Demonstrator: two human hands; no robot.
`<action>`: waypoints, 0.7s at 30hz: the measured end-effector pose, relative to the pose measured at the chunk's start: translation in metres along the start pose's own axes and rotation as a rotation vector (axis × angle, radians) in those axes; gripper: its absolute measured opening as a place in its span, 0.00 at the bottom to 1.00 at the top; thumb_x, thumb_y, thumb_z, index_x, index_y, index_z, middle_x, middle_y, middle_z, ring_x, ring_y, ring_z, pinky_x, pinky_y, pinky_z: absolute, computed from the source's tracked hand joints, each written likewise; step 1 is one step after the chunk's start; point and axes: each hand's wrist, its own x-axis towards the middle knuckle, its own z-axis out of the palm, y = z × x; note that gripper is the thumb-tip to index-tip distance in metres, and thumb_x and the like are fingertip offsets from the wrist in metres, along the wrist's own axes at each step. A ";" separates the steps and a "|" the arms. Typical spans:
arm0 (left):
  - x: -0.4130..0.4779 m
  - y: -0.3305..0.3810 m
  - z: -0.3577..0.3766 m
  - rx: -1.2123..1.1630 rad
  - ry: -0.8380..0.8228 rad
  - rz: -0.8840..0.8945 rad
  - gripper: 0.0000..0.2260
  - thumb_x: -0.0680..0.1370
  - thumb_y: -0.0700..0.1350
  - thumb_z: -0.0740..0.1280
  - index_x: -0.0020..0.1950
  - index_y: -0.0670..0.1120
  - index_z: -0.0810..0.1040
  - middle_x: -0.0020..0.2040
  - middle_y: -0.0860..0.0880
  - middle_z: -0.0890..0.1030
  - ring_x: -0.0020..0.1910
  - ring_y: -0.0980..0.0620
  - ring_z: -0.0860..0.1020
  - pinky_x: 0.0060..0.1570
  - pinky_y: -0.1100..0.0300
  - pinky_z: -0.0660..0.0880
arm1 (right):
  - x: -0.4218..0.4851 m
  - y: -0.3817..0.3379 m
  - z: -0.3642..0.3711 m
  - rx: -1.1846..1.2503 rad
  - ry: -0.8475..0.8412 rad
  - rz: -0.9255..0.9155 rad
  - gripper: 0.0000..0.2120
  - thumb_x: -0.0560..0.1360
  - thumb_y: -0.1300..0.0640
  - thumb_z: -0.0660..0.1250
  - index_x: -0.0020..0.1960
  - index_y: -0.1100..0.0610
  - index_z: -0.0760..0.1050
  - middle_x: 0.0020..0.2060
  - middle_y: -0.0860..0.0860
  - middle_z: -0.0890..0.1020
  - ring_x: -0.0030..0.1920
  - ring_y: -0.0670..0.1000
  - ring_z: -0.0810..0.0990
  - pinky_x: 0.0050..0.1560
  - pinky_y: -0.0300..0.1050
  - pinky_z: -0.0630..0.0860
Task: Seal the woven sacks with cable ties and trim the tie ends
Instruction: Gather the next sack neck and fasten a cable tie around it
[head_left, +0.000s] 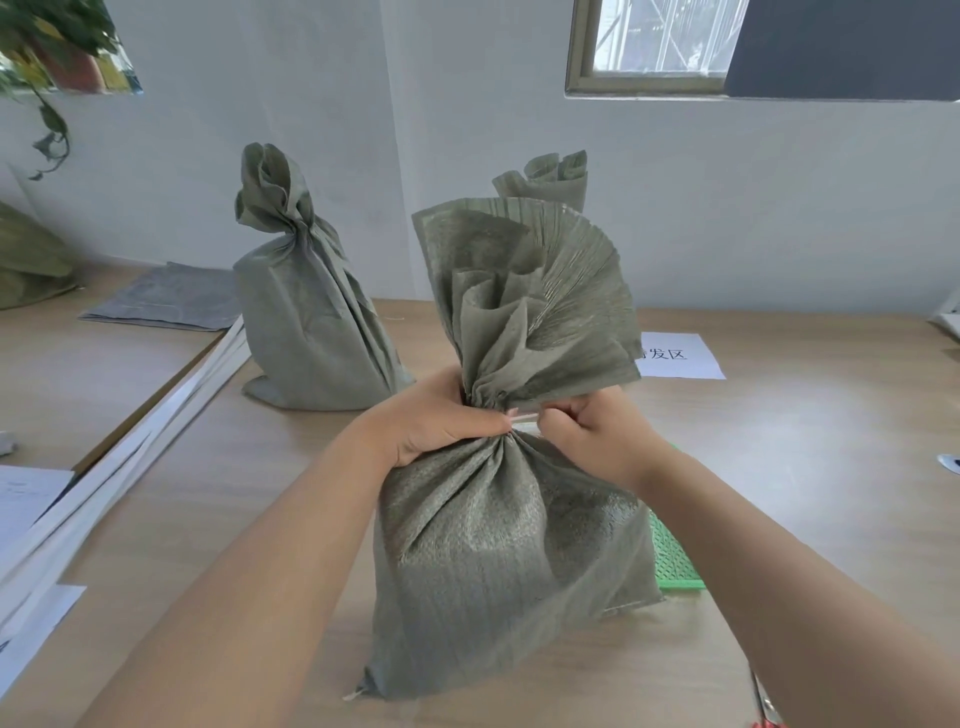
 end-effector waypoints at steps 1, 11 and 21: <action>-0.001 -0.001 0.000 0.001 0.004 0.003 0.25 0.67 0.44 0.76 0.64 0.47 0.79 0.60 0.47 0.84 0.62 0.50 0.81 0.65 0.52 0.75 | 0.001 0.001 0.000 -0.051 -0.019 -0.030 0.16 0.72 0.59 0.59 0.27 0.50 0.62 0.21 0.44 0.62 0.24 0.42 0.64 0.29 0.33 0.58; 0.002 0.001 0.002 0.014 -0.004 0.016 0.19 0.71 0.36 0.73 0.62 0.42 0.80 0.56 0.44 0.85 0.60 0.46 0.82 0.66 0.46 0.75 | 0.008 -0.009 0.003 -0.370 -0.107 -0.198 0.20 0.73 0.46 0.53 0.32 0.57 0.74 0.26 0.51 0.75 0.29 0.47 0.66 0.31 0.41 0.60; 0.001 -0.006 0.001 -0.097 0.043 0.086 0.22 0.70 0.35 0.75 0.64 0.39 0.79 0.59 0.42 0.84 0.62 0.45 0.81 0.65 0.52 0.76 | 0.002 -0.006 -0.001 -0.141 -0.056 -0.127 0.17 0.74 0.51 0.58 0.30 0.58 0.67 0.22 0.49 0.69 0.27 0.49 0.67 0.28 0.42 0.63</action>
